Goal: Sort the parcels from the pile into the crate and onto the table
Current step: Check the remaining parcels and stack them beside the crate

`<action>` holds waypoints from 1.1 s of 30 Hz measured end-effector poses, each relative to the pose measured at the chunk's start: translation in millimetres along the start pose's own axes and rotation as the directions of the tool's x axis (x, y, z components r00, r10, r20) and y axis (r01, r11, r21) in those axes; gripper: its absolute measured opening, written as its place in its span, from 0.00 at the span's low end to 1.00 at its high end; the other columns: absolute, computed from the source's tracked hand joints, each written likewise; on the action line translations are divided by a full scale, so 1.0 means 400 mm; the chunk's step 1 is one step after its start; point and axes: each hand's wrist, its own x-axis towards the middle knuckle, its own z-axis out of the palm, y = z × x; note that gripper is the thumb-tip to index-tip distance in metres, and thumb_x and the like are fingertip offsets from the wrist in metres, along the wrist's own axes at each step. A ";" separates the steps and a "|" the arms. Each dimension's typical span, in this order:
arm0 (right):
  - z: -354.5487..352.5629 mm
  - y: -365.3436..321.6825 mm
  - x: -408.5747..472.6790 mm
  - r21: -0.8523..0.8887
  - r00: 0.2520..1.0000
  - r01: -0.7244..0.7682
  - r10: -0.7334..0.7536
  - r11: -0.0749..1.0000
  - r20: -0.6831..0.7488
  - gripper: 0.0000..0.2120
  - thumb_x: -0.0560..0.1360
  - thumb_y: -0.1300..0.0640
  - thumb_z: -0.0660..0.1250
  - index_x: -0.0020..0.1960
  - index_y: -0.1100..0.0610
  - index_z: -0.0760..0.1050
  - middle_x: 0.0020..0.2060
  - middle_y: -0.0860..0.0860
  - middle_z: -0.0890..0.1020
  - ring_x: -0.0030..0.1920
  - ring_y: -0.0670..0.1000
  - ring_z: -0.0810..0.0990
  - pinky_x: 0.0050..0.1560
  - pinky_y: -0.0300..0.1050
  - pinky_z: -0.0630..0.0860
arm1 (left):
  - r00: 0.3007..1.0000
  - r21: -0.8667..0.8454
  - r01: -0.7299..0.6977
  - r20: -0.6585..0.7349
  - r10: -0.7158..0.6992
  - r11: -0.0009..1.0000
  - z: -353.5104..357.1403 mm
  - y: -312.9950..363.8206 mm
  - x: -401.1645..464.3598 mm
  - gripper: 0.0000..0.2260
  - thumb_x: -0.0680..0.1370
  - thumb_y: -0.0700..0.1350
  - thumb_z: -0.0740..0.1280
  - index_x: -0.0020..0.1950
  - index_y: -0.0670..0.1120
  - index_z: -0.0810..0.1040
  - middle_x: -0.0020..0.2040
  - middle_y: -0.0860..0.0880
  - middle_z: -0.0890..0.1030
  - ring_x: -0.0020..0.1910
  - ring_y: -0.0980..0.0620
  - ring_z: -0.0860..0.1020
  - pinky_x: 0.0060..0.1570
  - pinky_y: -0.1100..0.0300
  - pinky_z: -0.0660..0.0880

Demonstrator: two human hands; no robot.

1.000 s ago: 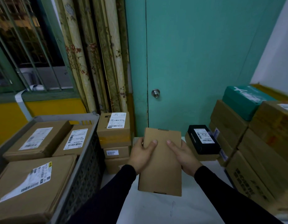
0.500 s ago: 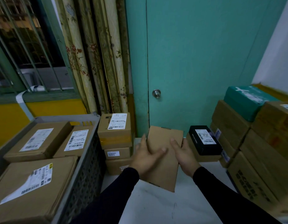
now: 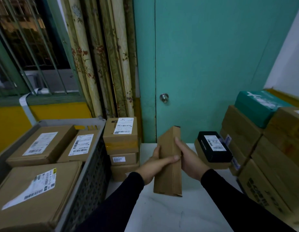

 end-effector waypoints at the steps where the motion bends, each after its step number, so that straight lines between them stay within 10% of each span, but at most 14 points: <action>1: -0.005 0.003 -0.002 -0.009 0.999 -0.028 0.028 1.000 0.027 0.43 0.67 0.28 0.72 0.75 0.49 0.69 0.66 0.54 0.81 0.66 0.57 0.80 0.70 0.61 0.73 | 0.999 -0.045 -0.003 0.032 0.004 0.999 0.005 0.004 -0.007 0.53 0.64 0.65 0.79 0.81 0.60 0.52 0.68 0.53 0.75 0.63 0.52 0.76 0.66 0.48 0.72; 11: 0.015 0.003 -0.024 0.052 0.997 -0.073 0.072 0.996 0.027 0.35 0.70 0.37 0.64 0.70 0.57 0.74 0.57 0.59 0.84 0.57 0.57 0.84 0.56 0.54 0.79 | 1.000 -0.043 -0.014 0.019 0.015 0.999 0.040 0.009 -0.036 0.23 0.79 0.53 0.69 0.69 0.63 0.62 0.61 0.52 0.78 0.60 0.52 0.77 0.64 0.47 0.74; 23: 0.013 0.008 -0.037 0.096 0.999 -0.050 0.050 0.994 0.002 0.35 0.70 0.36 0.65 0.70 0.57 0.75 0.58 0.60 0.84 0.58 0.58 0.84 0.55 0.53 0.80 | 0.999 -0.028 -0.053 0.008 0.053 0.998 0.052 0.013 -0.043 0.28 0.79 0.54 0.70 0.74 0.60 0.61 0.61 0.53 0.77 0.59 0.53 0.77 0.57 0.53 0.74; 29: 0.003 0.009 -0.038 -0.012 0.997 0.066 -0.066 0.998 -0.030 0.26 0.77 0.43 0.68 0.70 0.55 0.74 0.60 0.55 0.85 0.60 0.56 0.84 0.64 0.58 0.79 | 0.989 0.084 -0.032 -0.142 0.043 0.996 0.026 -0.013 -0.012 0.62 0.56 0.74 0.78 0.82 0.61 0.48 0.74 0.51 0.69 0.66 0.50 0.76 0.68 0.49 0.74; 33: -0.018 0.001 -0.028 -0.047 0.957 0.137 -0.145 0.989 -0.250 0.16 0.84 0.48 0.62 0.67 0.55 0.76 0.55 0.55 0.86 0.54 0.57 0.86 0.54 0.56 0.82 | 0.957 -0.054 -0.073 -0.286 0.055 0.996 -0.005 -0.013 -0.012 0.45 0.71 0.62 0.77 0.80 0.53 0.57 0.68 0.50 0.75 0.61 0.48 0.78 0.64 0.49 0.77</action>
